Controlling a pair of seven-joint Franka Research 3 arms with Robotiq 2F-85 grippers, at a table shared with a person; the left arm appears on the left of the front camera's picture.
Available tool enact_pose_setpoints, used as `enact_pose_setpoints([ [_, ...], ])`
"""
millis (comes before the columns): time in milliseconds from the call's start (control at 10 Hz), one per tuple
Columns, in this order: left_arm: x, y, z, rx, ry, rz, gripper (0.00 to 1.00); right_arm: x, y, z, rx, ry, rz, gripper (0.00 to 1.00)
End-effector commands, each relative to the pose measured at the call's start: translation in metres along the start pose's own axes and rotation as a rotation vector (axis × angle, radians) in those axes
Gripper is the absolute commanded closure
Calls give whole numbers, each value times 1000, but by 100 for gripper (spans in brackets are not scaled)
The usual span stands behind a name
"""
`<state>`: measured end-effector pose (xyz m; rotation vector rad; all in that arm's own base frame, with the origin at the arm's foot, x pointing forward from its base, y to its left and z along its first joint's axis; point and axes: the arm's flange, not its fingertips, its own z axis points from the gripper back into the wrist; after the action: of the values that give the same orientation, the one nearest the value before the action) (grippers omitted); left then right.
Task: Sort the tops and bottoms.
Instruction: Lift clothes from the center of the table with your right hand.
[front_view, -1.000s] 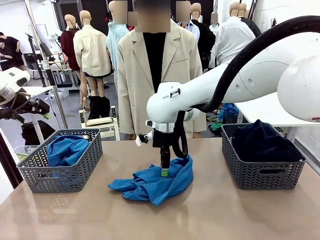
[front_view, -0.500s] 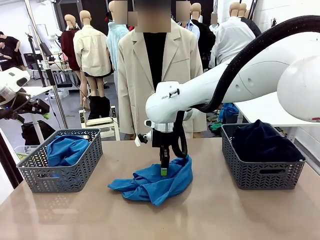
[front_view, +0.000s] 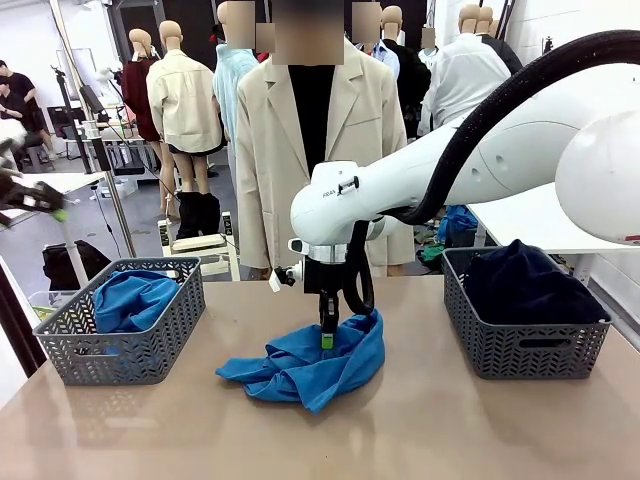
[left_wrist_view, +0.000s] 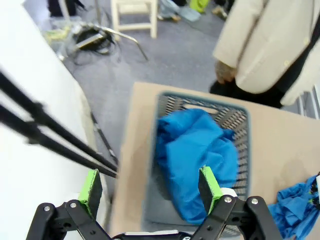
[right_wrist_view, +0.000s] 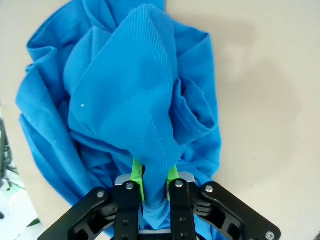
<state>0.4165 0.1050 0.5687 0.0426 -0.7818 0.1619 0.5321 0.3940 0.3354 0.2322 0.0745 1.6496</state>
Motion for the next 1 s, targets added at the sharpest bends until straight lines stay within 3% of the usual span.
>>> enact_pose_setpoints([
  [0, -12, 92, 32, 162, -40, 55, 0, -5, -5, 2, 1, 29, 32, 100],
  [100, -20, 128, 44, 215, -24, 148, 0, -6, -7, 3, 2, 29, 35, 100],
  [200, -33, 156, 51, 220, -9, 161, 0, -5, -8, 4, 3, 22, 38, 100],
  [400, -66, 195, 42, 129, 51, 107, 0, -6, -9, 6, 14, 10, 40, 100],
  [600, -74, 198, 27, 63, 44, 70, 0, -4, -11, 13, 11, -9, 23, 100],
  [700, -72, 204, 47, 169, 46, 147, 0, -1, -9, 22, -3, -7, 7, 100],
  [900, -72, 204, 47, 169, 46, 147, 0, 12, 14, 66, -87, 2, -38, 100],
])
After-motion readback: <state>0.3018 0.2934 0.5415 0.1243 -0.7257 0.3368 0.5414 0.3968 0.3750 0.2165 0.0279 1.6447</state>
